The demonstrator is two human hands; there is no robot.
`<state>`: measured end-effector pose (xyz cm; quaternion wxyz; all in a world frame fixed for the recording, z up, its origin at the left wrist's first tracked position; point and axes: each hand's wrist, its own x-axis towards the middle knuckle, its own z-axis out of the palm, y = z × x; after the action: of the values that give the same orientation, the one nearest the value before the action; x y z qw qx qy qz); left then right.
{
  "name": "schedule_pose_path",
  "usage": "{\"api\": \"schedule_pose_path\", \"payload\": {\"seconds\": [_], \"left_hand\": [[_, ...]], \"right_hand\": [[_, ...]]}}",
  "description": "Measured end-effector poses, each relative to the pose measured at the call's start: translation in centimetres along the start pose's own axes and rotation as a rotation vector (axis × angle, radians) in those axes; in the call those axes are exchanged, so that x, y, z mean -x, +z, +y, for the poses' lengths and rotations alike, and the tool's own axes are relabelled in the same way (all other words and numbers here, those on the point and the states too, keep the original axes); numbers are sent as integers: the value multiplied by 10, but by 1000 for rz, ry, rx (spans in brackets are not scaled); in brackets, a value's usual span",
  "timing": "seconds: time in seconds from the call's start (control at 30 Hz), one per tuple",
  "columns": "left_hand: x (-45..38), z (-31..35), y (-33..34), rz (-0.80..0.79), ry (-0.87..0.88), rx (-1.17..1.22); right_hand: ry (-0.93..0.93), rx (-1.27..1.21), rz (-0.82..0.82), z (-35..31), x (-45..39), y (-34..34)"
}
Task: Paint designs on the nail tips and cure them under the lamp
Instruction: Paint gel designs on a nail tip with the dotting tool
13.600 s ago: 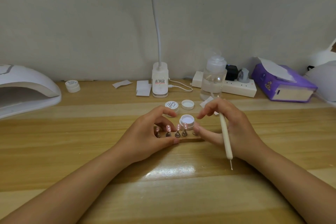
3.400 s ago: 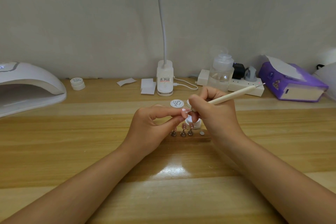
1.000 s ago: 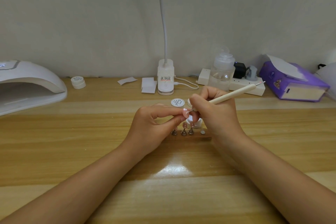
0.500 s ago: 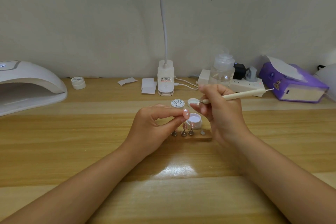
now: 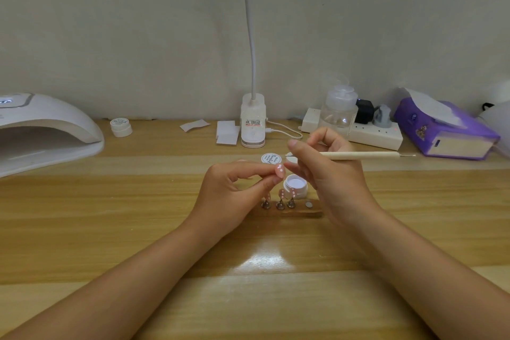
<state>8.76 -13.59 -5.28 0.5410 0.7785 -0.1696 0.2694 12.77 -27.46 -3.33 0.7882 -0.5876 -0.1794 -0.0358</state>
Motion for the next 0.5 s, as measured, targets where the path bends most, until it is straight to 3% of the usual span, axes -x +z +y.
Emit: {"api": "schedule_pose_path", "payload": {"seconds": [0.17, 0.5], "left_hand": [[0, 3, -1, 0, -28, 7], [-1, 3, -1, -1, 0, 15]], "right_hand": [[20, 49, -85, 0, 3, 0], [31, 159, -35, 0, 5, 3]]}}
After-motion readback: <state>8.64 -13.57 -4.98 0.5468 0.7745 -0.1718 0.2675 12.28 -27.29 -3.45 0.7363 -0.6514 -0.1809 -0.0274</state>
